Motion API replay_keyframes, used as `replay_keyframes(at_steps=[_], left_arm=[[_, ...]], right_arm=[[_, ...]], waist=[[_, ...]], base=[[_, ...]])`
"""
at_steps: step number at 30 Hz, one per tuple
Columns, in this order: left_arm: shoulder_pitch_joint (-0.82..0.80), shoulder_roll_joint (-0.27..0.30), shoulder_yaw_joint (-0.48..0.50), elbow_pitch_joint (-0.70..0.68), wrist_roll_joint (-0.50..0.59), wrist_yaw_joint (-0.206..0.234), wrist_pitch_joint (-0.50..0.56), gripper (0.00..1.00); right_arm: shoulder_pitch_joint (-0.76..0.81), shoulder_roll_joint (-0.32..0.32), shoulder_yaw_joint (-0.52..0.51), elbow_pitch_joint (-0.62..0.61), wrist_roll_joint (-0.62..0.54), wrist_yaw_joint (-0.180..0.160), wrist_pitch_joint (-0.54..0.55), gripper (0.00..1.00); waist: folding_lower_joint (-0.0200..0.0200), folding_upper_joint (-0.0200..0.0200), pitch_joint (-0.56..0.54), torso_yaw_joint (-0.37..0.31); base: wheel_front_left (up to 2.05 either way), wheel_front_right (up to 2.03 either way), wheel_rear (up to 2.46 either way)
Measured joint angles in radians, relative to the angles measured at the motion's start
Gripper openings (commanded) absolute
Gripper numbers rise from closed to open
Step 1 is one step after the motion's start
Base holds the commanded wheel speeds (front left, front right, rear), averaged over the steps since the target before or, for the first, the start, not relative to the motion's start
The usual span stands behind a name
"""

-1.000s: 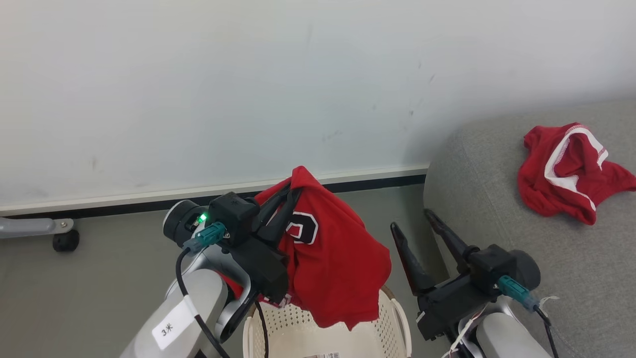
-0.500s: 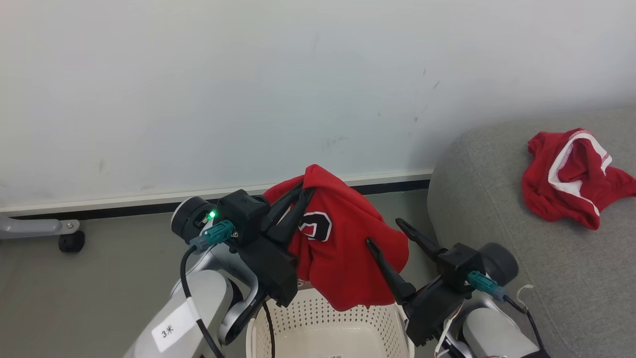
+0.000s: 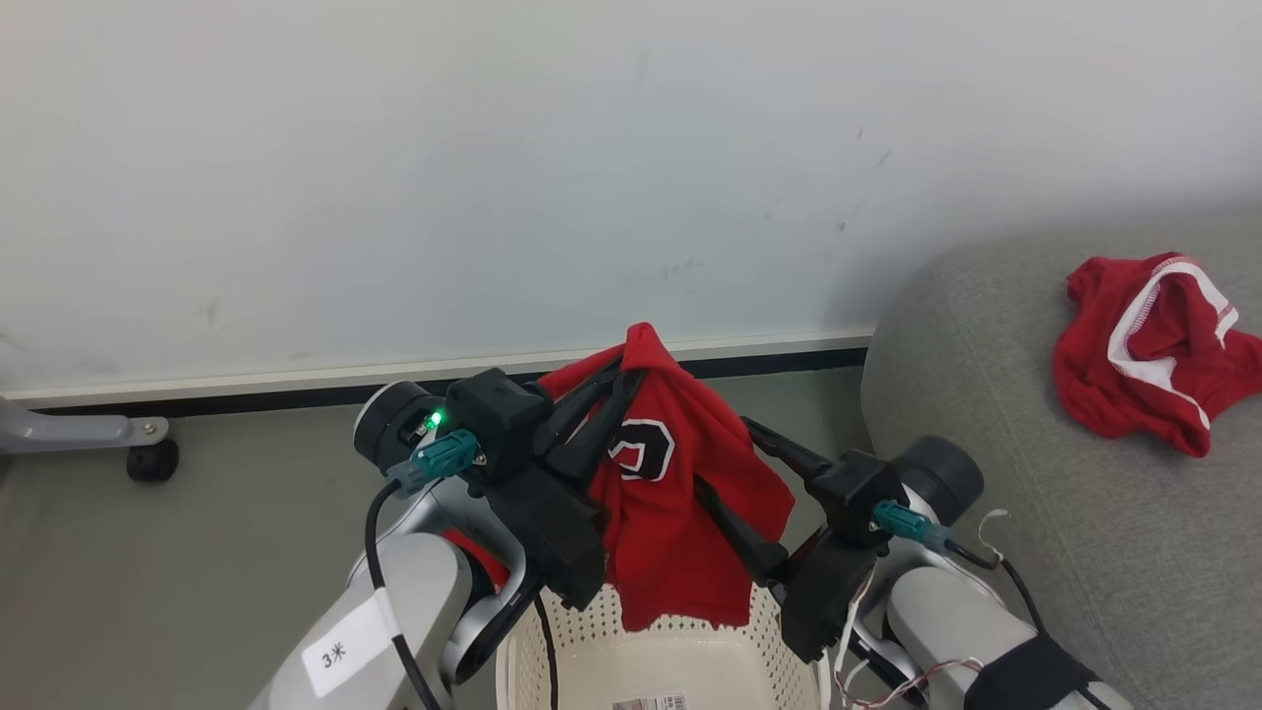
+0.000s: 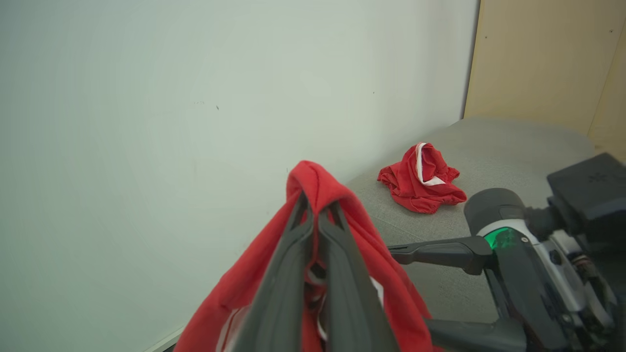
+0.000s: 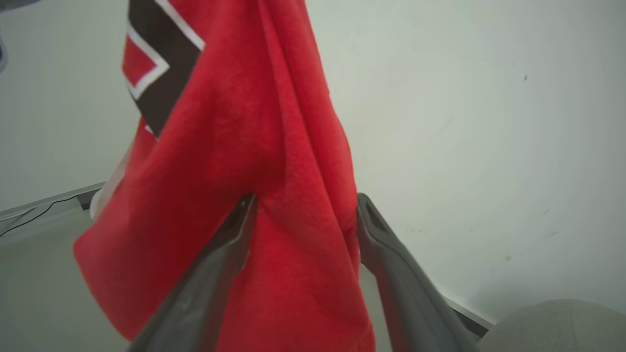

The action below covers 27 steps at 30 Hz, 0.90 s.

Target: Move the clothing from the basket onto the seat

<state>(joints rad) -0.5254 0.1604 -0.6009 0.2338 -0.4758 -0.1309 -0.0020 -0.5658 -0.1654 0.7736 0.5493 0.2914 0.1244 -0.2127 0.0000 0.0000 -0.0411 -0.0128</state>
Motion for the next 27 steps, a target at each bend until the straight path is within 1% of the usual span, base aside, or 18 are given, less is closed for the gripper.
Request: replay_keyframes(at_steps=[4,5,6,7,8,9,11,16,19,20,21,22,23,27], left_arm=[[0.0,-0.001,-0.002,-0.013,-0.003,0.0,0.01,0.0],[0.0,-0.001,-0.002,-0.014,-0.004,0.0,0.011,0.0],[0.0,-0.001,-0.002,-0.016,-0.007,0.0,0.011,0.0],[0.0,-0.001,-0.002,-0.017,-0.007,0.0,0.013,0.0],[0.0,-0.001,-0.002,-0.018,-0.007,0.0,0.018,0.0],[0.0,-0.001,-0.002,-0.018,-0.007,0.001,0.018,0.0],[0.001,0.0,-0.002,-0.019,-0.009,0.008,0.02,0.0],[0.004,0.005,0.002,-0.02,-0.015,0.009,0.027,0.0],[0.027,0.017,0.011,-0.022,-0.021,0.018,0.027,0.0],[0.032,0.019,0.01,-0.021,-0.024,0.018,0.027,0.24],[0.038,0.021,0.012,-0.021,-0.024,0.019,0.027,0.63],[0.043,0.024,0.015,-0.021,-0.024,0.022,0.026,0.89],[0.045,0.024,0.017,-0.02,-0.025,0.026,0.026,1.0],[0.058,0.027,0.032,-0.02,-0.029,0.031,0.016,1.0]], right_arm=[[-0.04,0.0,0.049,0.031,0.044,0.0,0.0,1.0],[-0.045,0.001,0.058,0.037,0.054,0.0,0.0,0.75],[-0.05,0.001,0.069,0.043,0.067,0.0,-0.001,0.48],[-0.055,0.002,0.08,0.047,0.083,0.0,-0.001,0.35],[-0.06,0.003,0.089,0.051,0.093,0.0,-0.001,0.13],[-0.063,0.004,0.097,0.054,0.102,0.0,-0.002,0.0],[-0.067,0.005,0.113,0.065,0.117,0.0,-0.004,0.0],[-0.086,0.004,0.134,0.081,0.167,0.0,-0.009,0.0],[-0.098,0.004,0.141,0.094,0.193,0.0,-0.01,0.0],[-0.102,0.002,0.137,0.097,0.206,0.0,-0.011,0.0],[-0.103,0.0,0.133,0.101,0.215,0.0,-0.014,0.0],[-0.103,-0.001,0.132,0.104,0.223,0.0,-0.015,0.0],[-0.103,-0.002,0.132,0.106,0.229,0.0,-0.017,0.0],[-0.115,-0.015,0.123,0.114,0.251,0.0,-0.019,0.0]], waist=[[0.0001,0.0,0.006,0.006],[0.0,0.0,0.007,0.007],[0.0001,0.0,0.008,0.008],[0.0,0.0,0.009,0.009],[0.0001,0.0,0.01,0.009],[0.0,0.0,0.011,0.01],[0.0001,0.0,0.013,0.009],[0.0001,0.0,0.015,0.003],[0.0,0.0,0.016,-0.007],[0.0,0.0,0.016,-0.011],[0.0,0.0,0.016,-0.014],[0.0,0.0,0.016,-0.018],[0.0,0.0,0.016,-0.022],[0.0,0.0,0.016,-0.039]], base=[[0.0,0.0,0.0],[0.0,0.0,0.0],[0.0,0.0,0.0],[0.0,0.0,0.0],[0.0,0.0,0.0],[0.0,0.0,0.0],[0.0,0.0,0.0],[0.0,0.0,0.0],[0.0,0.0,0.0],[0.0,0.0,0.0],[0.0,0.0,0.0],[0.0,0.0,0.0],[0.0,0.0,0.0],[0.0,0.0,0.0]])
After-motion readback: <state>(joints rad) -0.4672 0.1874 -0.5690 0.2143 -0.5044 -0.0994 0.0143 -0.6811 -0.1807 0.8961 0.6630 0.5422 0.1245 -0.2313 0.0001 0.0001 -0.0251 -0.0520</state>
